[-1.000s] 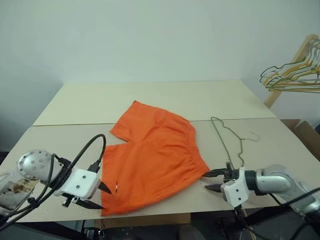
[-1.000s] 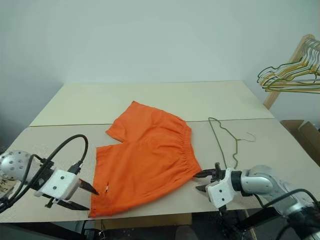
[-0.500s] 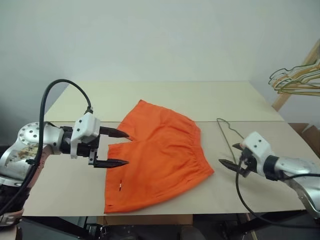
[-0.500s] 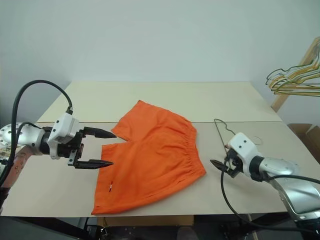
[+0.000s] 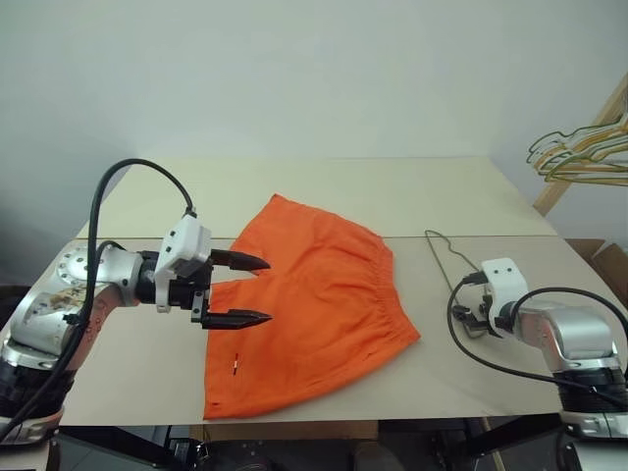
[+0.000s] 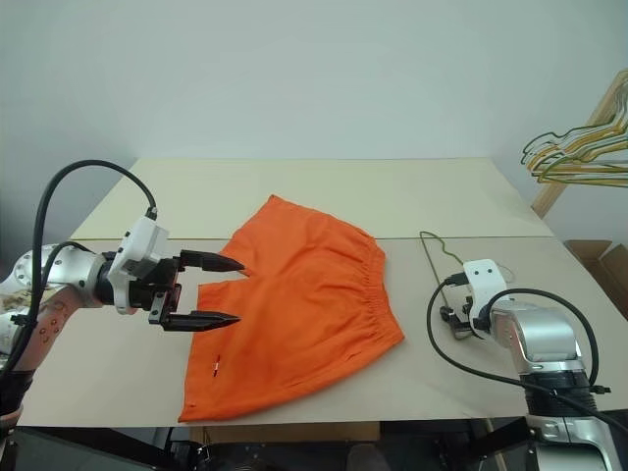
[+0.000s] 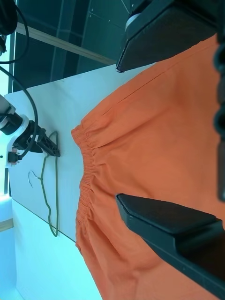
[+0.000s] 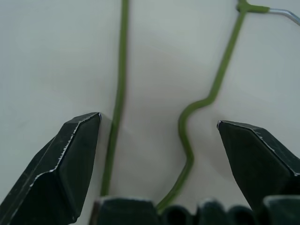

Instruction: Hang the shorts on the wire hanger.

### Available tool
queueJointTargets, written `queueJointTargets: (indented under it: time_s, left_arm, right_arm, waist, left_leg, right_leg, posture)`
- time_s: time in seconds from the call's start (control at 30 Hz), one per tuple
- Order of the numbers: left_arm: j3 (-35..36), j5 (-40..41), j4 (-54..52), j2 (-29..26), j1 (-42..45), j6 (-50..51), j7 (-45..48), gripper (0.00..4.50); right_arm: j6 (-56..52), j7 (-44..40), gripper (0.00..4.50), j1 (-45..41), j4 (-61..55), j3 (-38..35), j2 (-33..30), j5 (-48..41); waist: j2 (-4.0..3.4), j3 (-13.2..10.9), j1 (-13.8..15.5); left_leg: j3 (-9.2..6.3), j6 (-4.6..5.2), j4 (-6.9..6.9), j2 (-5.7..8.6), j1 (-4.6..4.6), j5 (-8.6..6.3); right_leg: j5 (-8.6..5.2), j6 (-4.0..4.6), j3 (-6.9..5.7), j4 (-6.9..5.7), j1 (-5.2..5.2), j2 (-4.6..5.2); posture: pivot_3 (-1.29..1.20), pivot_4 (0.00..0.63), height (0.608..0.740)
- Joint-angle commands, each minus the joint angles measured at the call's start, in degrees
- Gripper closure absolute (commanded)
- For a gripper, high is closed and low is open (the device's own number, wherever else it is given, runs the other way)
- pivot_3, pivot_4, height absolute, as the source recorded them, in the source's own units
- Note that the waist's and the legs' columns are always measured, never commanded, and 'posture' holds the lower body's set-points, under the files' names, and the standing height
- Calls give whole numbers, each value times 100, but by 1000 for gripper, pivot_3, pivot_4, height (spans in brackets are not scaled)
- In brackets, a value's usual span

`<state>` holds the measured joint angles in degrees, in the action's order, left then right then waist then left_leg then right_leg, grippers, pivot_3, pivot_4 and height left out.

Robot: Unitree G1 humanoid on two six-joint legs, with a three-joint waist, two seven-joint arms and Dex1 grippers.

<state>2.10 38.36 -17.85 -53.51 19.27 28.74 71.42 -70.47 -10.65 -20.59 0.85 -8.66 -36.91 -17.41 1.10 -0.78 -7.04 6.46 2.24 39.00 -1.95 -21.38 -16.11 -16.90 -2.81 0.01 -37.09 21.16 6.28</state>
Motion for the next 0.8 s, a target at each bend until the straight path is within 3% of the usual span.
queueJointTargets:
  time_s: [0.03,0.2,0.6,0.7,0.8]
  left_arm:
    - [255,66,-152,-27,-19,-37,7,9]
    - [319,66,-195,-23,-98,-35,33,9]
    - [302,10,-189,-19,-135,-110,124,9]
    - [305,5,-203,-15,-145,-115,134,0]
    - [315,10,-253,-17,-181,-113,128,0]
  right_arm:
    - [-145,81,0,-169,-41,-576,142,-51]
    - [-395,99,0,-232,-174,-1218,393,-222]
    - [-616,363,0,-199,197,-1219,479,77]
    - [-610,335,589,-117,226,-969,446,181]
    - [-679,308,1586,-118,262,-846,450,253]
  waist:
    - [0,0,0]
    - [-1,0,1]
    - [-1,-1,-3]
    - [-1,-1,-5]
    - [1,0,-3]
  left_leg:
    - [0,0,0,0,0,0]
    - [0,0,0,0,0,0]
    - [1,1,-1,0,0,0]
    - [1,1,-1,0,0,-1]
    - [0,2,-1,-1,0,-1]
  right_leg:
    - [0,0,0,0,0,0]
    - [0,-1,1,0,0,0]
    - [0,-1,3,1,0,-1]
    - [0,-1,2,1,0,-2]
    - [0,-1,2,2,-1,-2]
  posture:
    - [-147,0,740]
    - [-143,0,740]
    - [-144,0,740]
    - [-141,0,740]
    - [-137,0,740]
